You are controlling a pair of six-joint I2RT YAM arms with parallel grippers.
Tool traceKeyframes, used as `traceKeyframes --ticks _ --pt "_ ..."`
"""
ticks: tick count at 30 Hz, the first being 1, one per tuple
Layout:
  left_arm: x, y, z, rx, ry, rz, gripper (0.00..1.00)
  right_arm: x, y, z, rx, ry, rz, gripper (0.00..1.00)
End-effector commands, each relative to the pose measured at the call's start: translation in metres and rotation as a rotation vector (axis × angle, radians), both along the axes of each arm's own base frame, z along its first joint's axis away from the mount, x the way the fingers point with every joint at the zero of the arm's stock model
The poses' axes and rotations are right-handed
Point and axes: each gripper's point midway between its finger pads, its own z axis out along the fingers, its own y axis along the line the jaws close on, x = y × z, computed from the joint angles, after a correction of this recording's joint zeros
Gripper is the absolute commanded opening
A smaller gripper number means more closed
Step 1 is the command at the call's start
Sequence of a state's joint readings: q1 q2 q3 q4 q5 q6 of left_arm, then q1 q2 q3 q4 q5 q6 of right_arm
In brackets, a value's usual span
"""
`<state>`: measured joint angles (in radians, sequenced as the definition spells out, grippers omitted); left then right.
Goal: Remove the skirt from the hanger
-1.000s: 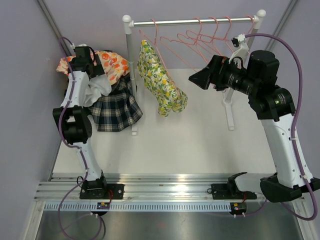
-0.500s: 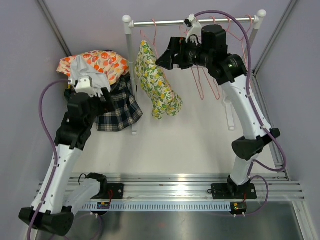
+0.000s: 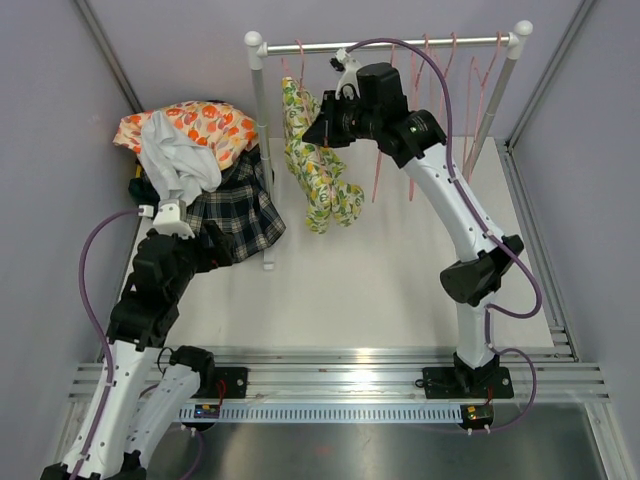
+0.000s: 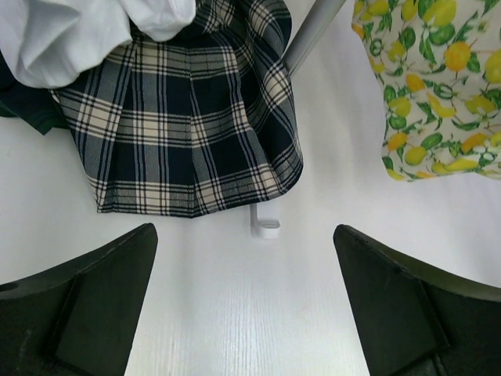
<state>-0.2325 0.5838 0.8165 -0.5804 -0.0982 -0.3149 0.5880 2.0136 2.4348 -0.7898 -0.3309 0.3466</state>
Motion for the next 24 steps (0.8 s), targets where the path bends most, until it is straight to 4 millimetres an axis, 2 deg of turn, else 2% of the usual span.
traceKeyframes --ticks 1,4,5,8,9,12,14,15,16,18,19,20,21,22,24 --pt "0.003 -0.013 0.005 -0.039 -0.027 -0.054 0.99 -0.004 -0.003 0.035 0.037 -0.091 -0.030 0.00" --pt "0.006 -0.018 0.012 -0.056 -0.038 -0.074 0.99 -0.009 -0.012 0.056 0.047 -0.138 -0.051 0.00" --pt "0.007 -0.021 0.022 -0.064 -0.058 -0.089 0.99 -0.012 -0.015 0.063 0.051 -0.149 -0.056 0.00" --pt "0.008 -0.045 0.044 -0.088 -0.111 -0.194 0.99 -0.023 -0.025 0.095 0.093 -0.204 -0.065 0.00" --pt "0.012 -0.047 0.060 -0.088 -0.155 -0.191 0.99 -0.028 -0.027 0.106 0.112 -0.216 -0.069 0.00" --pt "0.014 -0.081 0.077 -0.081 -0.189 -0.305 0.99 -0.040 -0.036 0.131 0.156 -0.255 -0.080 0.00" --pt "0.014 -0.107 0.084 -0.061 -0.220 -0.383 0.99 -0.042 -0.037 0.132 0.163 -0.252 -0.083 0.00" --pt "0.018 -0.119 0.081 -0.040 -0.218 -0.413 0.99 -0.047 -0.041 0.137 0.171 -0.256 -0.085 0.00" --pt "0.011 -0.139 0.082 -0.040 -0.226 -0.476 0.99 -0.048 -0.042 0.137 0.171 -0.251 -0.087 0.00" --pt "0.012 -0.162 0.086 -0.050 -0.264 -0.535 0.99 -0.052 -0.045 0.136 0.174 -0.235 -0.095 0.00" --pt "0.006 -0.177 0.083 -0.058 -0.269 -0.582 0.99 -0.051 -0.045 0.131 0.167 -0.222 -0.097 0.00" --pt "0.006 -0.187 0.092 -0.082 -0.314 -0.602 0.99 -0.053 -0.046 0.130 0.169 -0.214 -0.098 0.00" --pt "0.006 -0.194 0.091 -0.086 -0.323 -0.611 0.99 -0.059 -0.049 0.136 0.184 -0.209 -0.100 0.00" --pt "0.005 -0.206 0.081 -0.083 -0.314 -0.631 0.99 -0.060 -0.049 0.130 0.179 -0.190 -0.100 0.00" --pt "0.010 -0.218 0.086 -0.100 -0.354 -0.630 0.99 -0.071 -0.054 0.137 0.201 -0.186 -0.097 0.00"
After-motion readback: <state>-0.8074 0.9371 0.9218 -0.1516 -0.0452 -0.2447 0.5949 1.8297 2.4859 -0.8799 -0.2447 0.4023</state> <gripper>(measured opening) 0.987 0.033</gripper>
